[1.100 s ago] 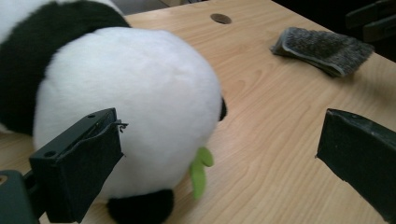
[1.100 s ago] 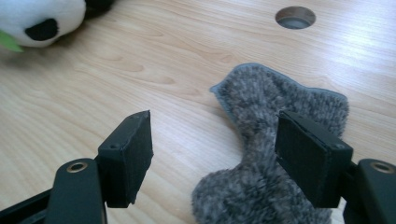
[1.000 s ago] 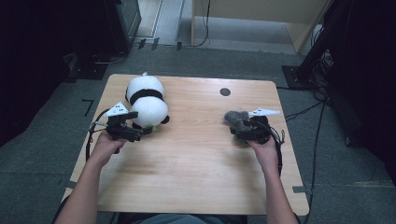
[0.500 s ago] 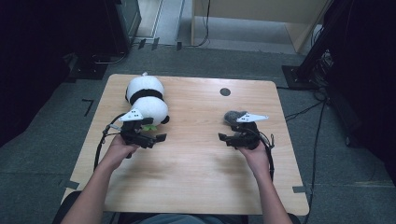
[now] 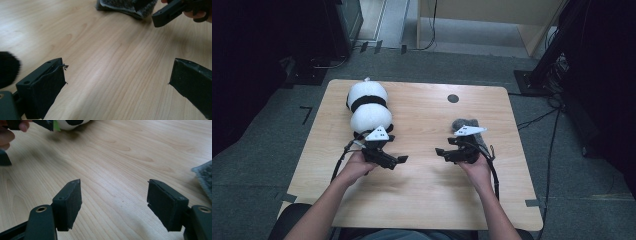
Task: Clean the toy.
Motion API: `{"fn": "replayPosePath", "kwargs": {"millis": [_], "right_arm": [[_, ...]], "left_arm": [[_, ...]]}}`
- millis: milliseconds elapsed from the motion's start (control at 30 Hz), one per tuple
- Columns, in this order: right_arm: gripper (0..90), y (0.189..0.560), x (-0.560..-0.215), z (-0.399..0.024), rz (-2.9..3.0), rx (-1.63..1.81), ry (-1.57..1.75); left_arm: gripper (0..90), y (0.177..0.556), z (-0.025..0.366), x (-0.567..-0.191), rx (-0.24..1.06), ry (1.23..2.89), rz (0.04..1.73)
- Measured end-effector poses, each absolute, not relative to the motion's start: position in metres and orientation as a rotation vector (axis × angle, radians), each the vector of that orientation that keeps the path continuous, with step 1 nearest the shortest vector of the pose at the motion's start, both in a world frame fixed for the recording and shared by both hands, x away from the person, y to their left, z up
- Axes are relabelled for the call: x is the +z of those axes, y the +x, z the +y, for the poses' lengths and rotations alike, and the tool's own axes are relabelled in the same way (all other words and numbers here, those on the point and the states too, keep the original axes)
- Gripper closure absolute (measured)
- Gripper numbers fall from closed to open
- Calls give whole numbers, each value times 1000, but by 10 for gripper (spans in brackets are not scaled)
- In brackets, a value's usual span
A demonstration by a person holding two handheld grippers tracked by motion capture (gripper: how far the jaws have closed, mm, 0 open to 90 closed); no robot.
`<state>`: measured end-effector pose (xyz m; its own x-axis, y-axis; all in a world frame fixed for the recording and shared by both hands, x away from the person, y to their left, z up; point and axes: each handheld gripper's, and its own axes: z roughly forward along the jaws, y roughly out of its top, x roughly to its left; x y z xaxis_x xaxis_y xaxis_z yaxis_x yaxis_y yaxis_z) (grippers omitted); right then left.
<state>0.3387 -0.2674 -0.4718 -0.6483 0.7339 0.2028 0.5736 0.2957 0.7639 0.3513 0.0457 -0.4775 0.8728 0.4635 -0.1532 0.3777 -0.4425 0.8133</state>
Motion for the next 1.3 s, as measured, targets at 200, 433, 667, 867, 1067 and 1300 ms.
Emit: {"fn": "replayPosePath", "kwargs": {"millis": [200, 433, 667, 867, 1067, 1300], "right_arm": [[283, 341, -488, -256, 2433, 1228, 1195], [284, 344, -502, -247, 2496, 1207, 1192], [286, 345, -511, -243, 2516, 1117, 1154], [285, 342, -516, -244, 2467, 1140, 1114], [275, 339, -518, -244, 2450, 1146, 1107], [242, 336, -519, -240, 2429, 1121, 1103]], "left_arm": [[0, 348, 28, -494, 83, 2149, 590], [0, 348, 19, -509, 79, 2228, 603], [5, 348, 20, -518, 103, 2249, 637], [61, 345, 21, -518, 181, 2269, 663], [60, 342, 22, -518, 230, 2303, 627], [60, 340, 20, -519, 258, 2316, 621]]}}
